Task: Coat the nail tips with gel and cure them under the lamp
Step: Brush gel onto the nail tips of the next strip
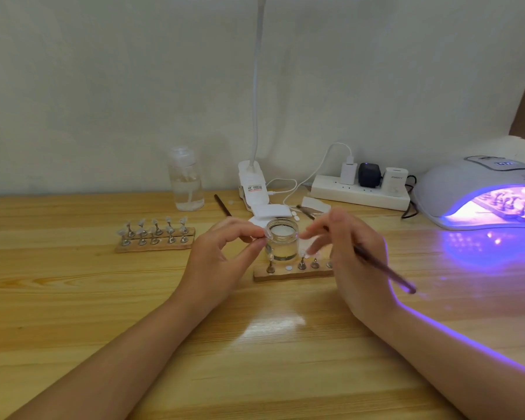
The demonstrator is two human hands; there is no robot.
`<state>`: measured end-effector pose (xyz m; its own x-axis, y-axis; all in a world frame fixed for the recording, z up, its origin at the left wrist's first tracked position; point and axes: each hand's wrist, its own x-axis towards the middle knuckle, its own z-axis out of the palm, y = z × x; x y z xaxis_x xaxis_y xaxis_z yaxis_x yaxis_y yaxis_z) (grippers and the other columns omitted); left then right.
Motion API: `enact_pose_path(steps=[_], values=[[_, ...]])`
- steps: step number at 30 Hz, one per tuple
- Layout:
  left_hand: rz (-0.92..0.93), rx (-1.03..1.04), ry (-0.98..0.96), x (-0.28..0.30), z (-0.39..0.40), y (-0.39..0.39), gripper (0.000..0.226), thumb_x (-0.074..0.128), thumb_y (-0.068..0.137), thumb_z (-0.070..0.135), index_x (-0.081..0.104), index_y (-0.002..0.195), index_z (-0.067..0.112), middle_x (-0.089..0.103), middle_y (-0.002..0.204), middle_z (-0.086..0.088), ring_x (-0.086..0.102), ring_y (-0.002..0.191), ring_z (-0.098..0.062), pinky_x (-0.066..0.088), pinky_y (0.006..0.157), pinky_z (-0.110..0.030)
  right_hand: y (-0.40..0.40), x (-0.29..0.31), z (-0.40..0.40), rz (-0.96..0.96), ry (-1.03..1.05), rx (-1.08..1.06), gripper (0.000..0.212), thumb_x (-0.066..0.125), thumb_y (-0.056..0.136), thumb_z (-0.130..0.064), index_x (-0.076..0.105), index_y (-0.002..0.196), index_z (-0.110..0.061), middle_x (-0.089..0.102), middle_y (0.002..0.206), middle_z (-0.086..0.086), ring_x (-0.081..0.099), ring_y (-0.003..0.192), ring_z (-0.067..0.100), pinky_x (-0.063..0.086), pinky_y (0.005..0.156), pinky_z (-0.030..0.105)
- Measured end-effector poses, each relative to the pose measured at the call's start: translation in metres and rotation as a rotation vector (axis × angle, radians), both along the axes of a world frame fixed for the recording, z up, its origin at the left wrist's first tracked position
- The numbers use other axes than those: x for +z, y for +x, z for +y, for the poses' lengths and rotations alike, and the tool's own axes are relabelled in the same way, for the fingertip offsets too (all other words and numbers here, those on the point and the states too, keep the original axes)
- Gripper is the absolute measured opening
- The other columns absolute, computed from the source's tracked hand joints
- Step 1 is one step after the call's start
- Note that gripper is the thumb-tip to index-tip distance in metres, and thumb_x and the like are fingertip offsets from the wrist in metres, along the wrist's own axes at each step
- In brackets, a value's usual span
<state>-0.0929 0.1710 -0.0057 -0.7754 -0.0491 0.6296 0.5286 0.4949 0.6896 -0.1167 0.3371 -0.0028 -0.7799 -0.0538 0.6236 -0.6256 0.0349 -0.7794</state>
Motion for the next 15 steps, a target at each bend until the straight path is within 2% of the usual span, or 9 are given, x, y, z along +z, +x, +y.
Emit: enact_pose_path(steps=[2,5,7,9,12,15], values=[[-0.003,-0.031,0.007,-0.0004,0.0007,0.0009,0.024,0.069,0.074,0.007,0.066,0.080,0.029,0.066,0.080,0.009,0.059,0.076,-0.005,0.043,0.076,-0.011,-0.0015,-0.0008,-0.0010,0.082,0.148,-0.044,0.006,0.063,0.084,-0.032,0.060,0.081,-0.028,0.067,0.078,-0.010,0.062,0.068,0.000,0.043,0.057,0.008],[-0.023,-0.054,0.010,-0.0012,0.0014,0.0018,0.016,0.069,0.070,0.018,0.067,0.080,0.031,0.069,0.081,0.008,0.063,0.081,-0.012,0.049,0.082,-0.025,-0.0028,-0.0050,-0.0041,0.155,0.303,-0.082,0.029,0.076,0.071,-0.028,0.057,0.093,-0.027,0.066,0.096,-0.011,0.061,0.090,0.001,0.043,0.078,0.009],[-0.026,-0.055,0.001,-0.0021,0.0011,0.0009,0.020,0.071,0.071,0.012,0.068,0.081,0.029,0.070,0.082,0.005,0.064,0.083,-0.014,0.050,0.083,-0.029,-0.0037,-0.0071,-0.0055,0.184,0.368,-0.055,0.037,0.081,0.069,-0.020,0.059,0.099,-0.019,0.061,0.099,-0.015,0.059,0.094,0.002,0.042,0.081,0.009],[-0.039,-0.064,-0.004,-0.0025,0.0008,0.0002,0.024,0.072,0.071,0.006,0.067,0.080,0.028,0.070,0.082,0.004,0.064,0.083,-0.014,0.050,0.083,-0.030,-0.0043,-0.0074,-0.0056,0.194,0.391,-0.042,0.038,0.081,0.068,-0.017,0.060,0.100,-0.017,0.056,0.098,-0.024,0.056,0.095,0.000,0.042,0.083,0.011],[-0.051,-0.089,0.004,-0.0023,0.0011,0.0009,0.019,0.071,0.070,0.015,0.067,0.078,0.031,0.070,0.082,0.006,0.064,0.083,-0.011,0.049,0.083,-0.027,-0.0045,-0.0069,-0.0056,0.213,0.380,-0.017,0.034,0.079,0.069,-0.019,0.058,0.096,-0.021,0.057,0.095,-0.026,0.055,0.097,-0.005,0.041,0.085,0.012],[-0.040,-0.101,0.003,-0.0023,0.0014,0.0012,0.014,0.067,0.067,0.026,0.066,0.079,0.034,0.069,0.082,0.013,0.063,0.085,-0.006,0.048,0.084,-0.022,-0.0040,-0.0070,-0.0064,0.246,0.365,0.006,0.030,0.076,0.070,-0.018,0.057,0.092,-0.021,0.057,0.091,-0.024,0.055,0.093,-0.011,0.041,0.082,0.006]])
